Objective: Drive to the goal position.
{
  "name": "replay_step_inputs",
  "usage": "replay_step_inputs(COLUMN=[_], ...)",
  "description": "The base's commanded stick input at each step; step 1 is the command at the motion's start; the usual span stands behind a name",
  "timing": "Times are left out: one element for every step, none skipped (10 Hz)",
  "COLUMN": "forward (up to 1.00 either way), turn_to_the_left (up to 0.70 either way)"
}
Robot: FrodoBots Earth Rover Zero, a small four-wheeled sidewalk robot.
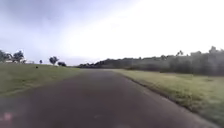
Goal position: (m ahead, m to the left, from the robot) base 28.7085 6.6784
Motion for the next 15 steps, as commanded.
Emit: replay_step_inputs(forward=[1.00,1.00,1.00,1.00,1.00,1.00,1.00,1.00,1.00,1.00,1.00,1.00,1.00,1.00,1.00], turn_to_the_left=[0.16,0.00,0.00,0.00,0.00,0.00,0.00,0.00,0.14,0.27,0.27,0.27,0.27,0.07,0.00])
